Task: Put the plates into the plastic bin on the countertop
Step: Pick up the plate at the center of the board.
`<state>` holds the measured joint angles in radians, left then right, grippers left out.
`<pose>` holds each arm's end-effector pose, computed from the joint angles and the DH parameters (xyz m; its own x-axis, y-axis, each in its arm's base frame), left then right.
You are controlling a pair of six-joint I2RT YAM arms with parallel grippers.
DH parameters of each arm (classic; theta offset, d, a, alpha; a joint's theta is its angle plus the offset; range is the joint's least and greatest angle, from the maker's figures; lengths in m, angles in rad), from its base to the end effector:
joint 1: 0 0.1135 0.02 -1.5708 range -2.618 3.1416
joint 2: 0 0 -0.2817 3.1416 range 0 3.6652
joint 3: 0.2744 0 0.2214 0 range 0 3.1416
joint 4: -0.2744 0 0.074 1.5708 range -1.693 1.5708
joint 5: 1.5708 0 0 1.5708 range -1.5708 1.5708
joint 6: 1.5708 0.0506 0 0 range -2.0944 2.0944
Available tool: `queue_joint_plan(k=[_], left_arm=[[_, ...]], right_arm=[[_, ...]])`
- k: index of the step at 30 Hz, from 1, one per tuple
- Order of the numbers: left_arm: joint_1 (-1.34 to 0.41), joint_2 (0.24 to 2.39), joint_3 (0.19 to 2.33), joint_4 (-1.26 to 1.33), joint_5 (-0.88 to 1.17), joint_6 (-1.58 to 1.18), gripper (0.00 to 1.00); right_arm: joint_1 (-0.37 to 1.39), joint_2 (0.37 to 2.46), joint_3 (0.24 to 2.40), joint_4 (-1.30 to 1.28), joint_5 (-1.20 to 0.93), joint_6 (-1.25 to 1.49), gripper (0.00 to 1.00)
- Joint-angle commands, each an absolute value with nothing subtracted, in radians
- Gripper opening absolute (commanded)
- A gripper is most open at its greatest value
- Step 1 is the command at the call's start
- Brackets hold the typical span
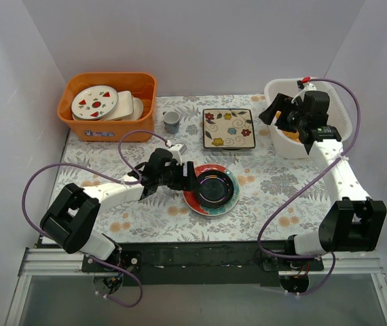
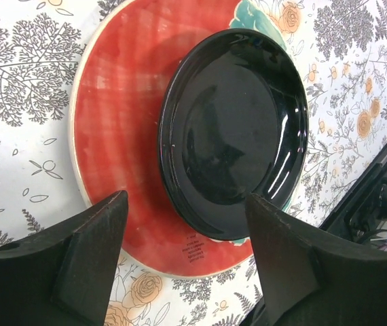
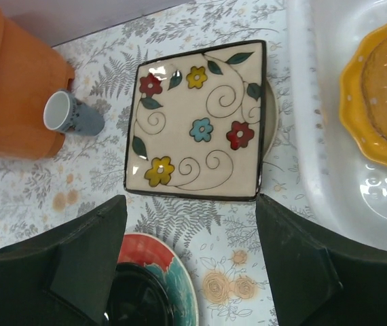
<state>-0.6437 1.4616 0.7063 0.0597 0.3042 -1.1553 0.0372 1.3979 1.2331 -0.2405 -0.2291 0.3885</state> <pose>0.2144 -0.1798 0.2127 -0.8991 -0.4167 -0.1342 -0.1636 0.6042 -0.7798 0.3043 0.0228 0.3666 -0.4574 0.3521 -0.8166 -0.0773 0.8990 0.4310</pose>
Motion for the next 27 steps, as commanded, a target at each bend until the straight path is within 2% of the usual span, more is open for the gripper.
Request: queue_joint_plan(k=[1,9,23,26,27], left_arm=[[-0.647,1.479,0.742,0.094,0.347,-1.158,0.67],[-0.647,1.529,0.753,0.115,0.38,-1.172,0.62],[-0.647,1.566,0.756,0.13,0.408,-1.177,0.43],[-0.647,1.577,0.753,0.132,0.413,-1.177,0.3],[-0.647,1.58,0.75,0.13,0.417,-1.175,0.18]], right_arm=[[0.057,1.339,1.192,-0.222,-0.278,0.38,0.83],[0.061,1.301,1.131,-0.23,-0.307,0.377,0.82],[0.061,1.267,1.104,-0.244,-0.338,0.379,0.81],[0.06,1.262,1.109,-0.259,-0.322,0.367,0.81],[0.061,1.262,1.112,-0.261,-0.319,0.359,0.81]])
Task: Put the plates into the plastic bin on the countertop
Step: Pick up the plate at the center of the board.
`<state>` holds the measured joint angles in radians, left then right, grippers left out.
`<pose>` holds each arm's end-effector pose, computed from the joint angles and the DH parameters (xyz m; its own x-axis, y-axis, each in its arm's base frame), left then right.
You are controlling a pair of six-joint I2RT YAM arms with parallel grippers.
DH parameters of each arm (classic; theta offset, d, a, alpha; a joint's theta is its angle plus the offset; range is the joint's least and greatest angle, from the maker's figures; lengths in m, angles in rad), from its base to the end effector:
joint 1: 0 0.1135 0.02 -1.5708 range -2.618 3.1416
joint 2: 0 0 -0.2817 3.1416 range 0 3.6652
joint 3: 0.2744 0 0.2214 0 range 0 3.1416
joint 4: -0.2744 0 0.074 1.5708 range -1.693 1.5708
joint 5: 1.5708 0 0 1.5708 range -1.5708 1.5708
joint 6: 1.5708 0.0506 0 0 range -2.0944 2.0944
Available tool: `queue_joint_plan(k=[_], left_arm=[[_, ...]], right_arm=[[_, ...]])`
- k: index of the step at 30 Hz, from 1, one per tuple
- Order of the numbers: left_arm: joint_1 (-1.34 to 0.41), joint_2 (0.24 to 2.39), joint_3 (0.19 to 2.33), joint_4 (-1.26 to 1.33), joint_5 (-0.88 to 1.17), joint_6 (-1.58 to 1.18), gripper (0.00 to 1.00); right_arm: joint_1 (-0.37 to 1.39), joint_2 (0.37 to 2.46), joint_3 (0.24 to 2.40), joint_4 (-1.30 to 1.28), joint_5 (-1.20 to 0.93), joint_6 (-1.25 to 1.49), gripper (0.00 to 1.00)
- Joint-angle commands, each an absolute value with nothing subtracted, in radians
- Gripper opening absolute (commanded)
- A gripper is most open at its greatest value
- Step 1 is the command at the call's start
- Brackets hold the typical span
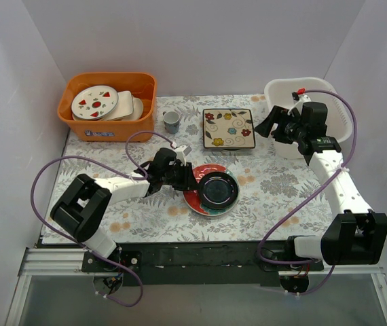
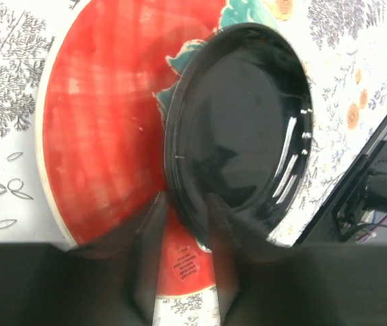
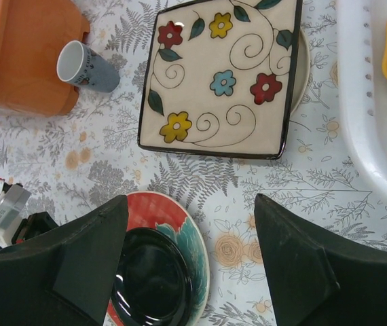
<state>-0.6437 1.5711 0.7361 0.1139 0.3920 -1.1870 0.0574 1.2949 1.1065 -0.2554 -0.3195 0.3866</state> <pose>0.2270 -0.1945 0.1978 -0.9249 -0.3774 -0.0474 -0.1960 0.5797 -0.7909 0.2727 0.0316 0.3512 -0.5243 0.3284 -0.7856 -0.1511 0.8721 0.4654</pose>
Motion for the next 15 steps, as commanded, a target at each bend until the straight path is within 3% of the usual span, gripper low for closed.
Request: queue_joint_plan(k=[1,4,15], left_arm=[[-0.647,1.583,0.752,0.127,0.417,-1.174,0.12],[-0.647,1.583,0.746,0.126,0.408,-1.175,0.0],[-0.647,1.606,0.745,0.132,0.403,-1.18,0.0]], right_arm=[[0.06,1.259,1.115,-0.261,-0.319,0.356,0.81],[0.06,1.258,1.12,-0.27,-0.321,0.347,0.81],[0.07,1.224,1.023,-0.241,-0.504,0.31,0.81]])
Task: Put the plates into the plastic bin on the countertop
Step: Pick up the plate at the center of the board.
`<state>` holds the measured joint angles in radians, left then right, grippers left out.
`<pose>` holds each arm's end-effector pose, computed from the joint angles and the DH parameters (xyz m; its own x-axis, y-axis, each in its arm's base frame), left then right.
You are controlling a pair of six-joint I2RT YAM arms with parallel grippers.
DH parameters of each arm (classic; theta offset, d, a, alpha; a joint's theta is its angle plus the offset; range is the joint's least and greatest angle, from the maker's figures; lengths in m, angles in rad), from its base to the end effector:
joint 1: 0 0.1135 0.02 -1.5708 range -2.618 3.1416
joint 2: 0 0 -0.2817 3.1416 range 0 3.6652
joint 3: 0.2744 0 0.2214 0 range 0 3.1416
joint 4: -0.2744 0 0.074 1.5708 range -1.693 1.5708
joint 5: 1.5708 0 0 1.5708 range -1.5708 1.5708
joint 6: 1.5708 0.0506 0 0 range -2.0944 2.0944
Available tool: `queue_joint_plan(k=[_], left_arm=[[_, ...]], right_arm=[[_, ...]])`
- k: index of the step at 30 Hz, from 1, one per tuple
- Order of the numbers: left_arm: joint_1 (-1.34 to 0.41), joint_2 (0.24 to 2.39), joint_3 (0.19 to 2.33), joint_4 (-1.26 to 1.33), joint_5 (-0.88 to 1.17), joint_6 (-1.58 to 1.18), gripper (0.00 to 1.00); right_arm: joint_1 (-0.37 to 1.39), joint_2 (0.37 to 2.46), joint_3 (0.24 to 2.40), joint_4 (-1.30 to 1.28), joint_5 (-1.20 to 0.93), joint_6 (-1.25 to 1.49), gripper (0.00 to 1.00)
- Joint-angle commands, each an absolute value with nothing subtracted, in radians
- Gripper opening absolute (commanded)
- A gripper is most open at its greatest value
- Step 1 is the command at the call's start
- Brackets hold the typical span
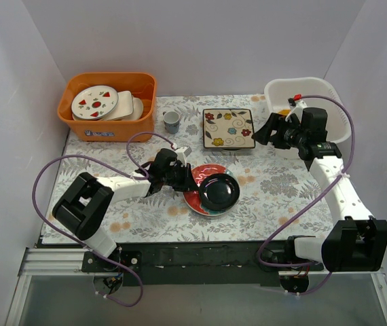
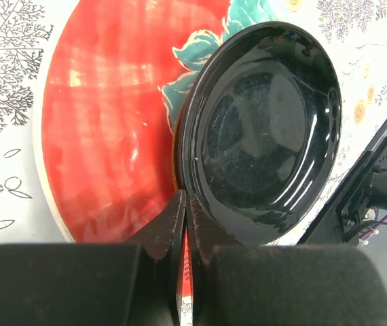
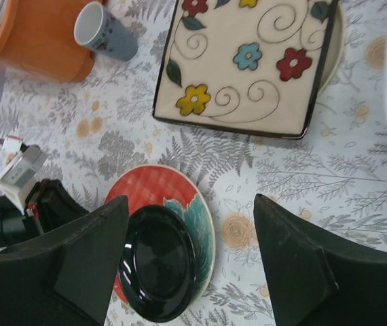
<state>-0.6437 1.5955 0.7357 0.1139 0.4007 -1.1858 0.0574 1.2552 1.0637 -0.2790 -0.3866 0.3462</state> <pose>0.2282 -0.1959 0.1909 -0.9284 -0.3703 -0.0305 -0.2095 0.5895 -0.7801 0.2594 0.0340 0.3448 -0.5576 0.2828 -0.7805 -0.2120 0.8605 0.4632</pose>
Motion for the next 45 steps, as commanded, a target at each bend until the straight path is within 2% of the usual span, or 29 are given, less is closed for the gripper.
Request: queue_joint_plan(k=[1,10,14,23,38,39,43,45], left_arm=[[-0.647,1.618,0.747,0.135,0.408,-1.181,0.0],[-0.649,1.661,0.772,0.156,0.442,-1.19,0.0],[-0.649,1.666,0.773,0.158,0.445,-1.19,0.0],[-0.649,1.672,0.769,0.166,0.451,-1.197,0.0],[-0.649,1.652,0.77,0.153,0.449,-1.193,0.0],[-0.649,1.648,0.77,0.15,0.446,-1.192,0.0],[-0.649,1.635,0.772,0.138,0.436,-1.186,0.0],[-0.649,1.631,0.772,0.135,0.434,-1.186,0.0]], right_arm=[[0.075,1.229,1.011,-0.251,-0.527,0.305,0.81],[0.127,1.246,0.859,-0.331,-0.583,0.275,0.77],[0.135,1.249,0.799,-0.368,-0.578,0.264,0.66],[0.155,1.269,0.724,-0.402,-0.589,0.256,0.54],[0.244,1.4,0.736,-0.364,-0.515,0.273,0.47],[0.247,1.408,0.738,-0.356,-0.515,0.276,0.45],[0.259,1.44,0.775,-0.379,-0.485,0.281,0.1],[0.262,1.431,0.787,-0.388,-0.469,0.285,0.05]])
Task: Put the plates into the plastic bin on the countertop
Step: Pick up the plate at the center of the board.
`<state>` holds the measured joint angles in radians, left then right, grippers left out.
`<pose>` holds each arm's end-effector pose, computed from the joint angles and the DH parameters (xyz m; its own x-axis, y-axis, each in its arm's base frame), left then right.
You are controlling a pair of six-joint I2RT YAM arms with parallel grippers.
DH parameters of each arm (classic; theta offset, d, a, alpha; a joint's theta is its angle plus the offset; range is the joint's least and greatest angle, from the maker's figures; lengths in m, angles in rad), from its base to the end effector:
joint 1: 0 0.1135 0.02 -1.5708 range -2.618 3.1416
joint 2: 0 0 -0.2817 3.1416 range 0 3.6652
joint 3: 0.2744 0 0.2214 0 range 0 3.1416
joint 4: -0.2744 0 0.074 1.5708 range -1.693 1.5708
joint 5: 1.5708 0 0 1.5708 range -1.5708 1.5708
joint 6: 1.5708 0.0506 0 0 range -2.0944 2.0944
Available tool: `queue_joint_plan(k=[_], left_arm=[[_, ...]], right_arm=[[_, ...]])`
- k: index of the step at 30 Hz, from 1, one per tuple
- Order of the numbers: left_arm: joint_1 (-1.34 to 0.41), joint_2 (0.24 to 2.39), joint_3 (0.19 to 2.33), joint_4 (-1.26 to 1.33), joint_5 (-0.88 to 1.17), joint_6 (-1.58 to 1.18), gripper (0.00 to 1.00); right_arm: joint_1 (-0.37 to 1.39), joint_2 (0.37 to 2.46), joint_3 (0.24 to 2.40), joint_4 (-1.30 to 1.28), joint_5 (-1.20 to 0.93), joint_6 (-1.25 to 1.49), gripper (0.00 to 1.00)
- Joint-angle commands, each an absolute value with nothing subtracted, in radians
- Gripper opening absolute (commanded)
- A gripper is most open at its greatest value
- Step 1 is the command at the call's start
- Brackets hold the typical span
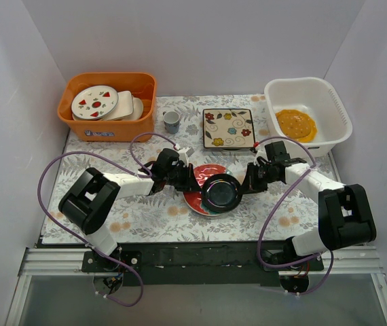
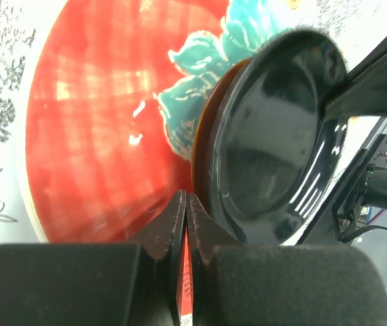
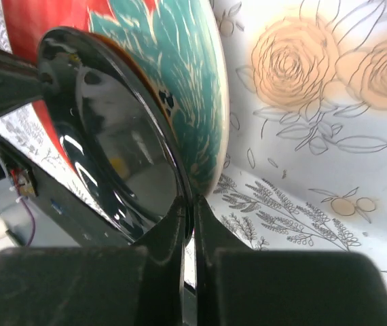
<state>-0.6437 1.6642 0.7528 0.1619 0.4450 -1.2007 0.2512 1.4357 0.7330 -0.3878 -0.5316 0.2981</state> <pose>0.2364 -0.2046 0.1808 -0.9371 -0.3489 0.0086 -0.2209 0.5739 -0.7885 0.2240 0.0840 0.1964 -0.9507 0.0174 -0.3096 -0.1694 0.8072 0.5654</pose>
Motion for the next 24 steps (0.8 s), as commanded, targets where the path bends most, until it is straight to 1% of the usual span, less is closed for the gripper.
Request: queue_joint_plan(k=[1,10,12,15,16,17,23,24], left_arm=[[-0.649,1.629,0.772,0.135,0.433,-1.186,0.0],[-0.649,1.595,0.773,0.117,0.411,-1.183,0.0],[-0.649,1.579,0.773,0.112,0.4,-1.18,0.02],[-0.649,1.557,0.77,0.101,0.385,-1.178,0.11],[-0.649,1.552,0.769,0.103,0.382,-1.178,0.18],[-0.649,1.546,0.767,0.103,0.38,-1.178,0.23],[-0.649,1.526,0.761,0.098,0.373,-1.178,0.47],[-0.649,1.523,0.761,0.097,0.373,-1.175,0.5]], right_arm=[[0.265,1.427,0.795,-0.405,-0.454,0.282,0.02],[0.267,1.414,0.827,-0.414,-0.453,0.282,0.01],[0.267,1.414,0.834,-0.417,-0.456,0.282,0.01],[0.268,1.41,0.85,-0.422,-0.46,0.285,0.01],[0.268,1.41,0.853,-0.422,-0.463,0.285,0.01],[0.268,1.41,0.856,-0.423,-0.468,0.287,0.01],[0.267,1.402,0.876,-0.431,-0.474,0.288,0.01],[0.268,1.401,0.877,-0.431,-0.48,0.288,0.01]])
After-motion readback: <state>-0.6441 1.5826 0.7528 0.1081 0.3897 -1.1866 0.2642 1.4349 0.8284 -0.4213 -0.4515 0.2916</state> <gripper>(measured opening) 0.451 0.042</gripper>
